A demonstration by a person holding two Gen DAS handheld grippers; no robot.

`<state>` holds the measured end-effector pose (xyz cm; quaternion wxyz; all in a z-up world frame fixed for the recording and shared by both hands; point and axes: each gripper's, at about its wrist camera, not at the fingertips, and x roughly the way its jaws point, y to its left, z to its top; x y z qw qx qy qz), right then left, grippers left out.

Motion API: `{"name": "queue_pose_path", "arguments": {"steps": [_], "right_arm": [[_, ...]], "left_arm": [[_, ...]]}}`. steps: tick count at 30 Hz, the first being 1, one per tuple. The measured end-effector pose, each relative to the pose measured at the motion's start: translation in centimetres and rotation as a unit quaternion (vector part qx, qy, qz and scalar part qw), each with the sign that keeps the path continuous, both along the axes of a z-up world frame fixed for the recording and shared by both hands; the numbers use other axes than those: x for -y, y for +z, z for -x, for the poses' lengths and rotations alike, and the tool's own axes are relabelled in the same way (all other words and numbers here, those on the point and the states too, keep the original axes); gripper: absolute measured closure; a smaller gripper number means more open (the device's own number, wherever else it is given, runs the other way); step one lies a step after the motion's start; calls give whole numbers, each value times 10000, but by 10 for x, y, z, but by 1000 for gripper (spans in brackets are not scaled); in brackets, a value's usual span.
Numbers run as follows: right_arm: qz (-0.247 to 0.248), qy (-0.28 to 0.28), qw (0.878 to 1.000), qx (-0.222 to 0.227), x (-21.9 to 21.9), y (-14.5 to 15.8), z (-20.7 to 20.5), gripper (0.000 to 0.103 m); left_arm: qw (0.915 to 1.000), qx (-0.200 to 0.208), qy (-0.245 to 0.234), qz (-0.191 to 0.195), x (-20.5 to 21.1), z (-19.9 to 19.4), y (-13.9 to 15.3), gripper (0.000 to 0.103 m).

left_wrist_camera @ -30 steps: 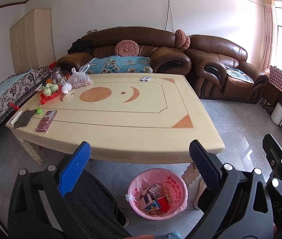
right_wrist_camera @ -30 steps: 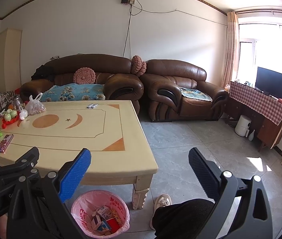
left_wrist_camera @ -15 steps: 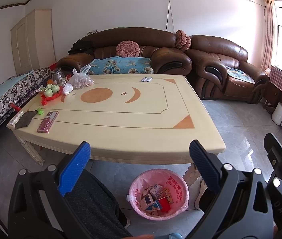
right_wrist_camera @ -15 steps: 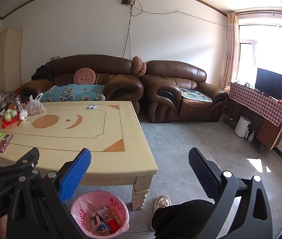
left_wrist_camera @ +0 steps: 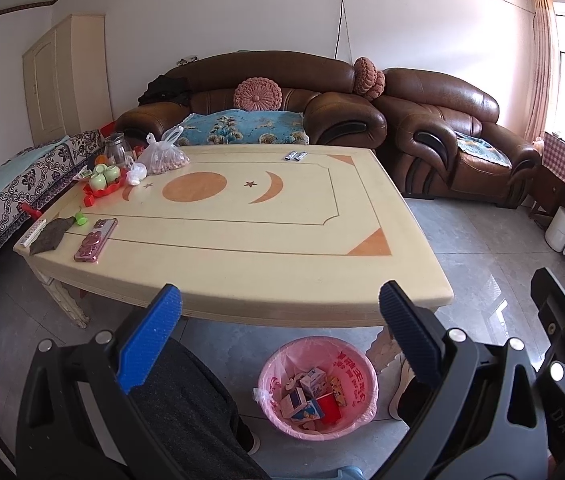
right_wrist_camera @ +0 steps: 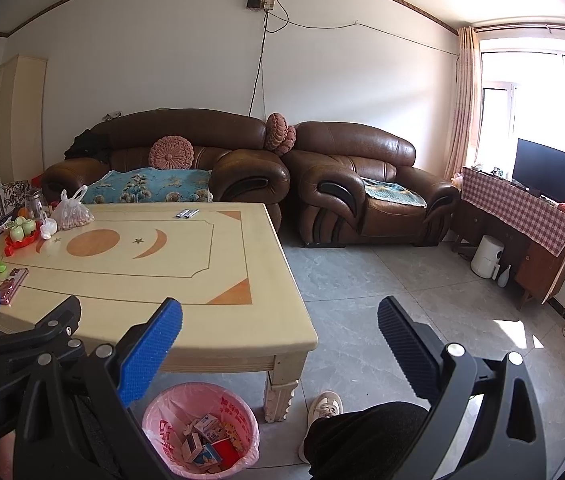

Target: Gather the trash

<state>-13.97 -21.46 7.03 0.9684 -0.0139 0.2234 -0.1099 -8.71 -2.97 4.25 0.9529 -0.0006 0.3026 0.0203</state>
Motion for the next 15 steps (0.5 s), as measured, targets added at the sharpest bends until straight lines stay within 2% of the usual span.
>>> {"name": "queue_pose_path", "arguments": {"steps": [15], "right_arm": [[32, 7, 10000, 13, 0, 0, 0, 7]], "left_arm": [[10000, -1, 23, -60, 4, 1, 1, 6]]}}
